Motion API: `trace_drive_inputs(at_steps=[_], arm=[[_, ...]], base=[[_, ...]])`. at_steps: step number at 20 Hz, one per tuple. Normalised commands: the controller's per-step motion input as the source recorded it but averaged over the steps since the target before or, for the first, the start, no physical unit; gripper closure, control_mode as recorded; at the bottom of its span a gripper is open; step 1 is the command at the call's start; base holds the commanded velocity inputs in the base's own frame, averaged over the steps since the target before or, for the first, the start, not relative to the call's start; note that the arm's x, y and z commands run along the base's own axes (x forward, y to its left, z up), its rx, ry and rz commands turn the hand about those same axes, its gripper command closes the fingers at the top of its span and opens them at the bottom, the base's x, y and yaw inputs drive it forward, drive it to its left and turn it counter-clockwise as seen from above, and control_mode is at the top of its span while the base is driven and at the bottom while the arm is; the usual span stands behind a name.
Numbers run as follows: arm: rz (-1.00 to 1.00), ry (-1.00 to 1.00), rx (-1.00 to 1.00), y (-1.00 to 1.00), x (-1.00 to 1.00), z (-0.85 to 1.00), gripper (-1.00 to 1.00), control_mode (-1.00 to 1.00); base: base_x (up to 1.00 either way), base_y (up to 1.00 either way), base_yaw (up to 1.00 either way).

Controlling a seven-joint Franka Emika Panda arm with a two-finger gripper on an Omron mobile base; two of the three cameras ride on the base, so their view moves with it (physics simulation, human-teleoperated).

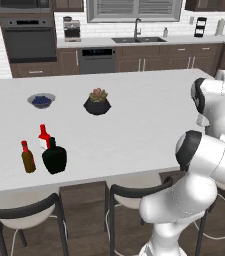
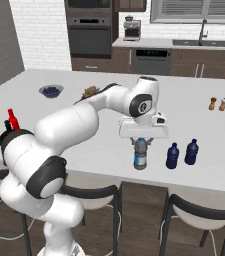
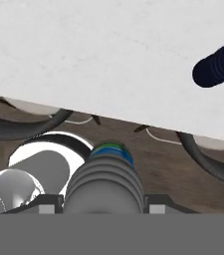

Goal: Move the plastic bottles in the middle to the plastics group, and the glass bottles in the middle to the glass group.

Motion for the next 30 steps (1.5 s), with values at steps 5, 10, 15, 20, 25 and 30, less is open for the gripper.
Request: trace_drive_inputs(at_steps=[5, 10, 15, 20, 25, 30], arm=[[-0.02, 0.03, -0.08, -0.58, -0.33, 0.03, 1.0, -1.0], [0.0, 0.0, -0.1, -0.69, -0.14, 0.0, 1.0, -1.0], [0.0, 0.0, -0.1, -0.68, -0.01, 0.0, 1.0, -1.0], [0.0, 0.0, 0.01, -0.54, 0.15, 0.0, 1.0, -1.0], [0.0, 0.0, 0.24, -0.37, 0.37, 0.0, 1.0, -1.0], [0.0, -0.02, 0.26, -0.28, 0.42, 0.0, 1.0, -1.0]], base=[[0.0, 0.0, 0.0], [0.0, 0.0, 0.0], [0.0, 0.0, 0.0], [0.0, 0.0, 0.0], [0.0, 0.0, 0.0], [0.0, 0.0, 0.0]])
